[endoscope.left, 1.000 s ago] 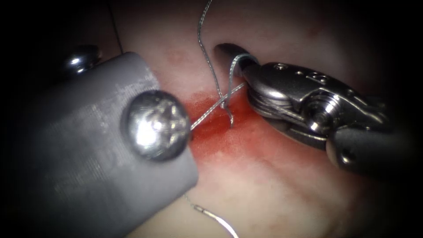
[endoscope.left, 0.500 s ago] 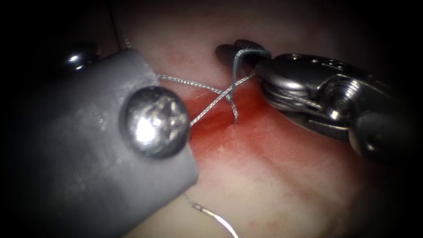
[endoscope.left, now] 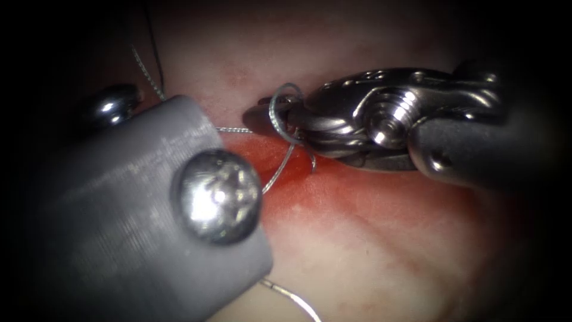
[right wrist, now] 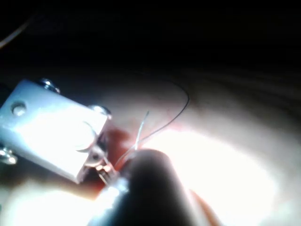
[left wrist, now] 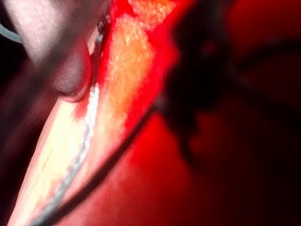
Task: Wound Closure
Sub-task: Grab the suture tail, then tension the knot by pulling the left gripper up and the right down.
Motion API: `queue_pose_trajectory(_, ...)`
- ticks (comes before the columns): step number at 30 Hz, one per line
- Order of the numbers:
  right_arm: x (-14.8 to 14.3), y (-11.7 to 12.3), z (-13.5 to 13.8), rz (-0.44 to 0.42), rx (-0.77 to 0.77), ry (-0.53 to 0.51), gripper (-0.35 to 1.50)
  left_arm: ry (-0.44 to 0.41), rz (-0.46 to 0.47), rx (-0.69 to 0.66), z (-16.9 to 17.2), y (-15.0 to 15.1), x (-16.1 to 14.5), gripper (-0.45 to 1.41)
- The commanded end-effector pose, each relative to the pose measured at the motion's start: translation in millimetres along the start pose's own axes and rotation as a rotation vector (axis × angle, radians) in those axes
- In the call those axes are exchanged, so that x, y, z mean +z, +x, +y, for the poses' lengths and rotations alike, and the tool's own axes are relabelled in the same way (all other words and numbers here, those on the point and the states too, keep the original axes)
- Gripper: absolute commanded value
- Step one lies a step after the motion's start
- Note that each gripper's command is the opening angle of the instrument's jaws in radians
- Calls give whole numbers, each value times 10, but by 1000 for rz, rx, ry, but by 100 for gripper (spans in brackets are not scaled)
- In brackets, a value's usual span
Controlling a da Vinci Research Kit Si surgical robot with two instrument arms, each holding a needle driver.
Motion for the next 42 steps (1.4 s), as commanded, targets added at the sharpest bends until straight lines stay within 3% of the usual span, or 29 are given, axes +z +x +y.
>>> queue_pose_trajectory(1,8,12,-9,5,-39,12,27,2,-5,-9,8,-7,-3,-45)
queue_pose_trajectory(7,16,15,-15,-17,-142,111,27,43,-14,-49,-3,-15,0,-45)
queue_pose_trajectory(11,20,18,-17,-30,-205,146,69,53,-15,-46,-5,-15,2,-45)
queue_pose_trajectory(15,22,18,-20,-77,-268,179,57,66,-15,-48,-5,-14,2,-45)
queue_pose_trajectory(19,29,17,-24,-168,-347,141,62,77,-16,-47,-5,-14,2,-45)
queue_pose_trajectory(21,32,16,-25,-204,-369,133,57,80,-17,-49,-5,-14,2,-45)
queue_pose_trajectory(22,34,15,-26,-218,-387,131,42,79,-16,-52,-5,-14,2,-45)
queue_pose_trajectory(24,34,15,-26,-230,-428,131,-25,81,-16,-49,-5,-14,2,-45)
queue_pose_trajectory(25,34,16,-27,-240,-503,84,-35,80,-16,-46,-5,-14,2,-45)
queue_pose_trajectory(28,32,20,-28,-246,-532,27,-35,81,-15,-50,-5,-13,1,-45)
queue_pose_trajectory(36,-4,50,-23,-199,-478,69,-35,60,-7,-50,3,-4,-5,-45)
queue_pose_trajectory(39,-22,56,-17,-205,-473,64,-35,9,4,-73,17,3,-11,-45)
queue_pose_trajectory(42,-34,52,-8,-205,-461,53,-35,-58,18,-179,40,13,-20,-45)
